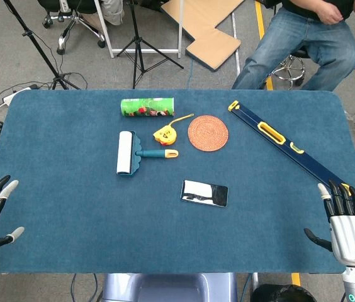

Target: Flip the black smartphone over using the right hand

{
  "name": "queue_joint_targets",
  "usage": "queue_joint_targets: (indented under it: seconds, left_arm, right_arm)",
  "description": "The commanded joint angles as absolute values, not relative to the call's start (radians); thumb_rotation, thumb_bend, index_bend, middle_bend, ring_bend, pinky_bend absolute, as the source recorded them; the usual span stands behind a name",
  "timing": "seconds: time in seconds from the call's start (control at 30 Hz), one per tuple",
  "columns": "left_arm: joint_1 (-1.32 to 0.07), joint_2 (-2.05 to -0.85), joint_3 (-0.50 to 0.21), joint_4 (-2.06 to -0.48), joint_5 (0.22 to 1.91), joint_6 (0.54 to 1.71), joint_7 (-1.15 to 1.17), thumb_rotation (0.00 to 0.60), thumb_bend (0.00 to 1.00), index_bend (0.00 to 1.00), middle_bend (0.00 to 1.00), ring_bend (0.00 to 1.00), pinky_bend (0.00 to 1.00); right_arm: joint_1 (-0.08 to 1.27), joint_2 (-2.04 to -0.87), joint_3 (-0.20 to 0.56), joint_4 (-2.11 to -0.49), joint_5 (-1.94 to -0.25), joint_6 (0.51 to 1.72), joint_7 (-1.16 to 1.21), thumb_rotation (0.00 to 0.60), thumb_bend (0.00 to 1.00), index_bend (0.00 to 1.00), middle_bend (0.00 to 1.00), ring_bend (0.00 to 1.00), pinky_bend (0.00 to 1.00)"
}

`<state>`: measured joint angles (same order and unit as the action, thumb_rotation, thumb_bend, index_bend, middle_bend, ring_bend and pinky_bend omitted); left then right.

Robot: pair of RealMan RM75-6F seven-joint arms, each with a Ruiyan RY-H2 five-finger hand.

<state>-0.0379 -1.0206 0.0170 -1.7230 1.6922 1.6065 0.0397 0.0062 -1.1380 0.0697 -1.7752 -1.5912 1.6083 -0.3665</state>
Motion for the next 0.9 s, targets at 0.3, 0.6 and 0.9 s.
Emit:
queue_joint_targets:
  seconds: [0.3, 0.6, 0.9]
  left_arm:
    - [-0.031, -1.022, 0.005, -1.721, 1.672, 1.62, 0.046, 0.6, 0.0, 0.0, 0.0, 0.0, 0.0]
    - [-0.047, -1.04, -0.017, -1.72, 1.606, 1.574, 0.088, 0.6, 0.0, 0.0, 0.0, 0.0, 0.0]
    - [-0.068, -1.045, -0.048, -1.716, 1.521, 1.524, 0.091, 0.6, 0.0, 0.0, 0.0, 0.0, 0.0]
  right_arm:
    - [0.076, -1.148, 0.089, -1.807, -1.534, 1.479, -0.361, 0.6, 0.0, 0.03, 0.0, 0.0, 0.0]
    - [0.342, -1.253, 0.218, -1.882, -1.228, 1.121, -0.569, 0.6, 0.0, 0.03, 0.0, 0.0, 0.0]
    - [0.607, -1.511, 0.263, -1.781, -0.907, 1.023, -0.886, 0.6, 0.0, 0.06, 0.12, 0.0, 0.0]
